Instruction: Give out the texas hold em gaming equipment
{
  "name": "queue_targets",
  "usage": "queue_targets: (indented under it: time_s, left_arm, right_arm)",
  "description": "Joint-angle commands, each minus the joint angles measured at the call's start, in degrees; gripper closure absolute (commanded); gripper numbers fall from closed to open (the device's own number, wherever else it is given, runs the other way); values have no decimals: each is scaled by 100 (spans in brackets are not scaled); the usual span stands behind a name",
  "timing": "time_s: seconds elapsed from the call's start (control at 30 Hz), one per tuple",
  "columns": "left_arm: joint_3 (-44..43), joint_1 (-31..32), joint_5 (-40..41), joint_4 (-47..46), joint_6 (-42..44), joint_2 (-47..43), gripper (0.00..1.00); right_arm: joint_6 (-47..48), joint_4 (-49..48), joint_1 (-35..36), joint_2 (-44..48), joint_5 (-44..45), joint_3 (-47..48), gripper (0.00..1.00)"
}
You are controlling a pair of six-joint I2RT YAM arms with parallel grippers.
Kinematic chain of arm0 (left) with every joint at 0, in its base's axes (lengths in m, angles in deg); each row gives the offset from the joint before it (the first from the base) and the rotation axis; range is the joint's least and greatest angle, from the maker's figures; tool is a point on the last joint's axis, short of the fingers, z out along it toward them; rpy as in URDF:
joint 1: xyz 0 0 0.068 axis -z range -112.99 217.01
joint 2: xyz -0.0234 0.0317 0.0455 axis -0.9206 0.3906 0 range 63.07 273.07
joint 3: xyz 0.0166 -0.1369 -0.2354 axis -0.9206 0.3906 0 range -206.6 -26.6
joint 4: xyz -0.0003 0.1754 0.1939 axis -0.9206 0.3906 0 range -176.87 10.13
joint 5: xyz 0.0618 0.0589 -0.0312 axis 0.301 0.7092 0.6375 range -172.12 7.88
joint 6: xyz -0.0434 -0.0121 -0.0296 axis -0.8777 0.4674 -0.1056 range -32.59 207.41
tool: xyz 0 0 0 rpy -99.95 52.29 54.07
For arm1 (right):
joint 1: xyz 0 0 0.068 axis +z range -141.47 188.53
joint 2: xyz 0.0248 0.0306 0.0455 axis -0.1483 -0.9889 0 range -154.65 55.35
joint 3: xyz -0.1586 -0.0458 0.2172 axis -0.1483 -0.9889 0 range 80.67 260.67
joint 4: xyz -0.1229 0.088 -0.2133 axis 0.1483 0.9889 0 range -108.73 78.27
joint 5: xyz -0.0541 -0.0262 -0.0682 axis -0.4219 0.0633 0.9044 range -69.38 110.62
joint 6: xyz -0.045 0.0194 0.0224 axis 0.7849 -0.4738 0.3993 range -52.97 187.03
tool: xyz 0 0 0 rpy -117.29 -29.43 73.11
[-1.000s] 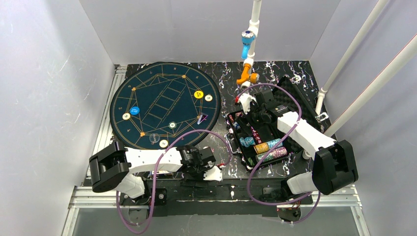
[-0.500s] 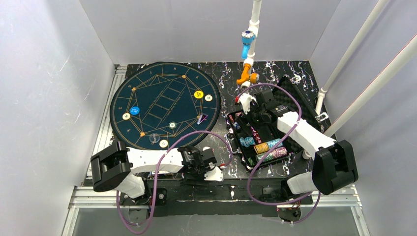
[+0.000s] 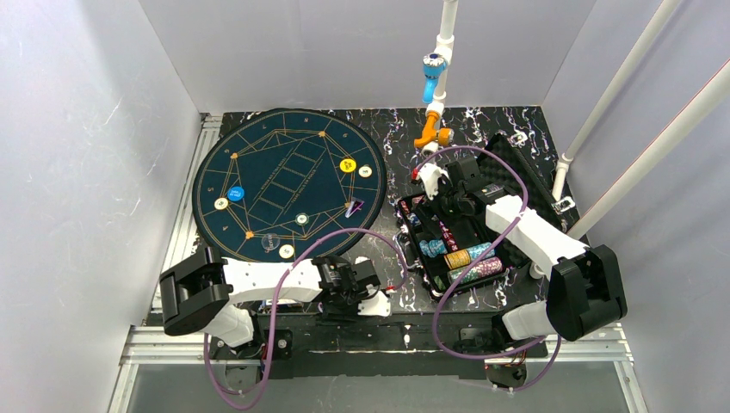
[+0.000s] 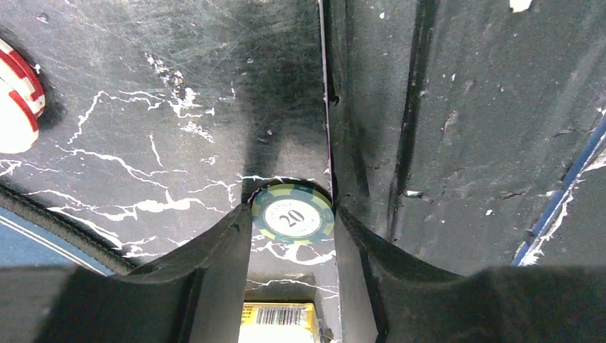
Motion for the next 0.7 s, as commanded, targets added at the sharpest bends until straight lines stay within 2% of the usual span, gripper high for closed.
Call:
queue_targets:
  time_s: [0.0,0.2,0.33,0.53,0.67]
  left_arm:
    - [-156,1,-315,365,-145,-29,69]
    - [-356,-96,-245,538,-169,-198,69]
    - [-455,-383,-356,609,-233,-268,69]
    - [-474,-1122,-467,647,-166,-478,70]
    - [-526,-1958,-590,744,28,-665,70]
  right_arm:
    - [-24,-160,-38,127,-9,9,12]
    - [-23,-153,-38,109,-14,6,12]
    - [-23,-153,-38,100,-18,10,12]
    - [-24,-152,-38,74,-44,14,12]
    - [-24,-151,-38,82,-44,4,12]
